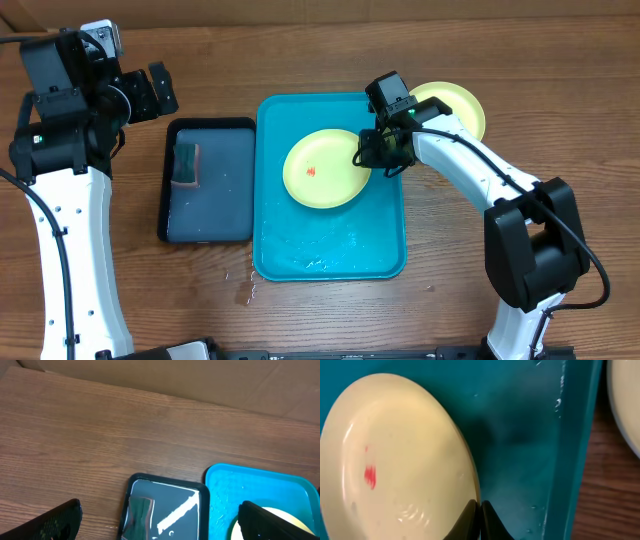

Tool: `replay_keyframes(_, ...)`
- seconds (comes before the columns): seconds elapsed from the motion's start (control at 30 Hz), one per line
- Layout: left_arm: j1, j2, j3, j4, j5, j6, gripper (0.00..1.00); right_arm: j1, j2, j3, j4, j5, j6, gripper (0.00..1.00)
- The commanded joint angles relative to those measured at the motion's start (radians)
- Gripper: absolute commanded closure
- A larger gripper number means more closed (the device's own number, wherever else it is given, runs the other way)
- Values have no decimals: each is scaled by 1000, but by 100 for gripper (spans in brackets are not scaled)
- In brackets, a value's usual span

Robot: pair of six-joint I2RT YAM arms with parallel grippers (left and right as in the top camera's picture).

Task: Clean dirty plates on tray and stack at the side
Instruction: 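Drag the yellow plate down toward the teal tray's center with the right gripper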

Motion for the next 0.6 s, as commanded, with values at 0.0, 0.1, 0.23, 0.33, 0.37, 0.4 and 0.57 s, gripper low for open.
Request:
replay_keyframes(0.0,-5,6,6,1,7,-17,0,0,-19,0,-9,-82,13,92)
replay_keyframes(0.1,-5,6,6,1,7,-17,0,0,-19,0,-31,-81,31,86)
replay_keyframes(0.23,-5,6,6,1,7,-17,0,0,-19,0,-44,-81,31,50)
replay_keyframes(0.33,-5,6,6,1,7,-17,0,0,-19,0,-43,-81,31,0)
replay_keyframes(0.37,-5,6,6,1,7,-17,0,0,-19,0,-41,-81,31,0)
replay_keyframes(0.4,-5,6,6,1,7,-18,0,0,-19,0,-40,-81,31,0)
replay_keyframes(0.57,-5,6,6,1,7,-18,0,0,-19,0,-50,-81,30,0)
